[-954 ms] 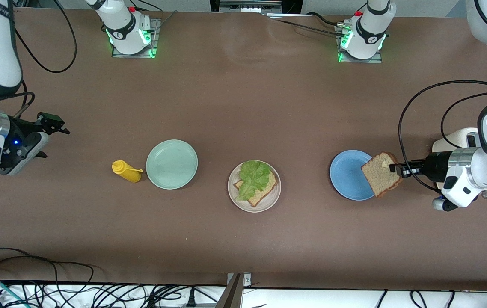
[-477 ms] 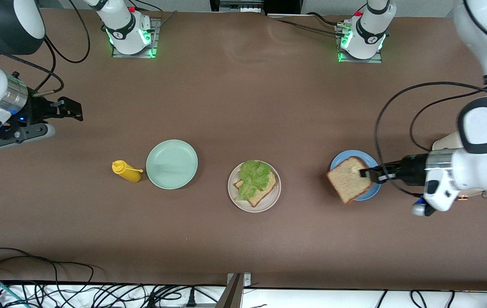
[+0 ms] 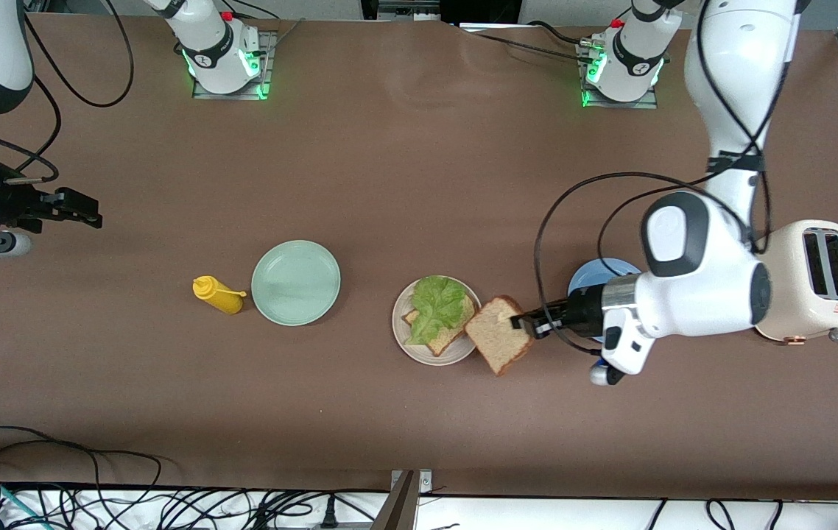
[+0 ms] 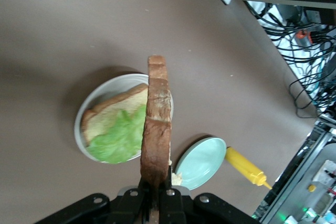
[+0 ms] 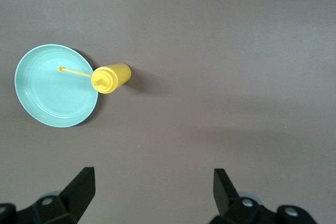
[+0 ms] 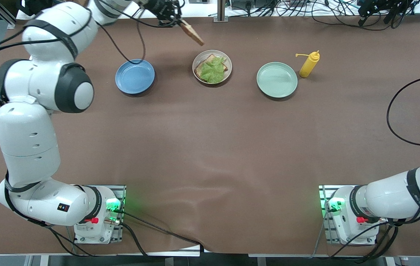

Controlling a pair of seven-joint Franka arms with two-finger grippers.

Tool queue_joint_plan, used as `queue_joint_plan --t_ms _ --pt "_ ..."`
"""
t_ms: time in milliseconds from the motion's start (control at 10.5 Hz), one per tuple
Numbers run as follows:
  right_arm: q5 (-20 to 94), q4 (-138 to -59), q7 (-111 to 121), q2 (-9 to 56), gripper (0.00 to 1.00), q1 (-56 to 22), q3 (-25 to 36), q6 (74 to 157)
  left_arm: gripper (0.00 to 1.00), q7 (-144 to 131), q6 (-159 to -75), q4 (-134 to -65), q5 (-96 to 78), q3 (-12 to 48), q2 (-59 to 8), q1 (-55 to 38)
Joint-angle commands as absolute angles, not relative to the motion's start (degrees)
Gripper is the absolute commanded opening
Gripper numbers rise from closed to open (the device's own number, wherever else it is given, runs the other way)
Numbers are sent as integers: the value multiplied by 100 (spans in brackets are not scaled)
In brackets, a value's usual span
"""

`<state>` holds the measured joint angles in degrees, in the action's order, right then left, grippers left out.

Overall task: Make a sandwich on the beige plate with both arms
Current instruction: 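Carry the bread slice over the beige plate with the left gripper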

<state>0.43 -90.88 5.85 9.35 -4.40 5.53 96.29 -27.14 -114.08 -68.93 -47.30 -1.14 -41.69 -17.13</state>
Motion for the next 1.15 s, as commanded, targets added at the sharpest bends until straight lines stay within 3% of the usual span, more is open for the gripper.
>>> queue_joint_plan --t_ms 0,191,859,954,1050 --pt "210 -9114 422 888 100 -413 519 9668 0 -2777 -11933 -6899 -5150 -193 -4358 -2134" --pt "211 -9071 466 888 100 -387 597 9659 0 -2777 -12347 -6969 -5142 -193 -4595 -2398" --pt "123 -8912 536 870 100 -352 650 9441 0 -2725 -12331 -7189 -5045 -193 -4843 -2584" --pt "140 -8912 501 870 100 -352 650 9422 3 -2707 -12331 -7276 -5045 -202 -4843 -2584" --pt "175 -8912 466 870 100 -360 650 9422 14 -2690 -12322 -7312 -5036 -202 -4851 -2575"
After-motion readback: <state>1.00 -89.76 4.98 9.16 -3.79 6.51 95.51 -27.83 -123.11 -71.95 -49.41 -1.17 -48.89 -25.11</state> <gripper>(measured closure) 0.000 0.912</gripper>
